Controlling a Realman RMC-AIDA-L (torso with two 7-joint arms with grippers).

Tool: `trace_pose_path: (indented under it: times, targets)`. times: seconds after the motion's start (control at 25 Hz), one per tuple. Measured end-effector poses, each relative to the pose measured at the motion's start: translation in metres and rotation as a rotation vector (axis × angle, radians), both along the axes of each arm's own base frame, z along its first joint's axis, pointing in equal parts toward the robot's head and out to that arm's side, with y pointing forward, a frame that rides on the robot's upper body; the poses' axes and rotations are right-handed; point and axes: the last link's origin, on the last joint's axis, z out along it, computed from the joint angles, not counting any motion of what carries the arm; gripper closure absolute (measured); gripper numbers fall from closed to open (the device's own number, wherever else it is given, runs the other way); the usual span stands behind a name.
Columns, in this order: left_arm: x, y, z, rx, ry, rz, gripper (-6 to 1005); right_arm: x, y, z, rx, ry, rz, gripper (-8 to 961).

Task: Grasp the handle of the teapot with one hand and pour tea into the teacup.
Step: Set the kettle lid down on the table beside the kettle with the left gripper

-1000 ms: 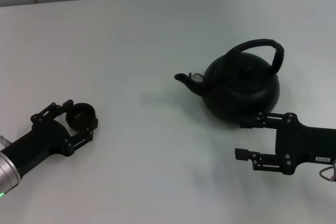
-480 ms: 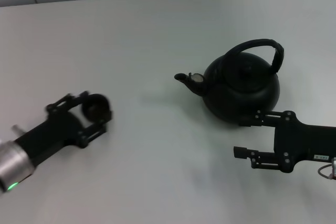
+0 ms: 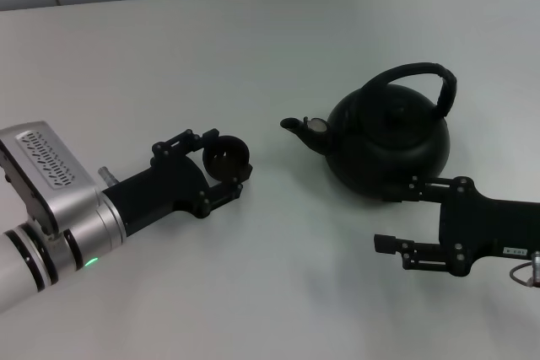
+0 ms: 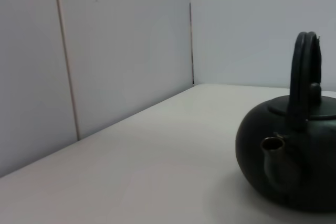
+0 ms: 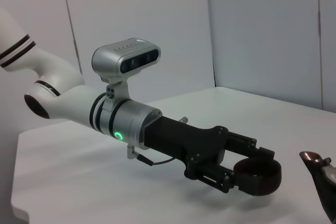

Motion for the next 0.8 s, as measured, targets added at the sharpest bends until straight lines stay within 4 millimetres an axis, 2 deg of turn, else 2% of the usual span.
trace_pose_path:
  times: [0.8]
  targets:
    - [-0.0053, 0.0022, -0.0042, 0.007, 0.036, 0.042, 299, -0.0028, 0.0043, -0.0002, 0.003, -0.001, 0.010, 261]
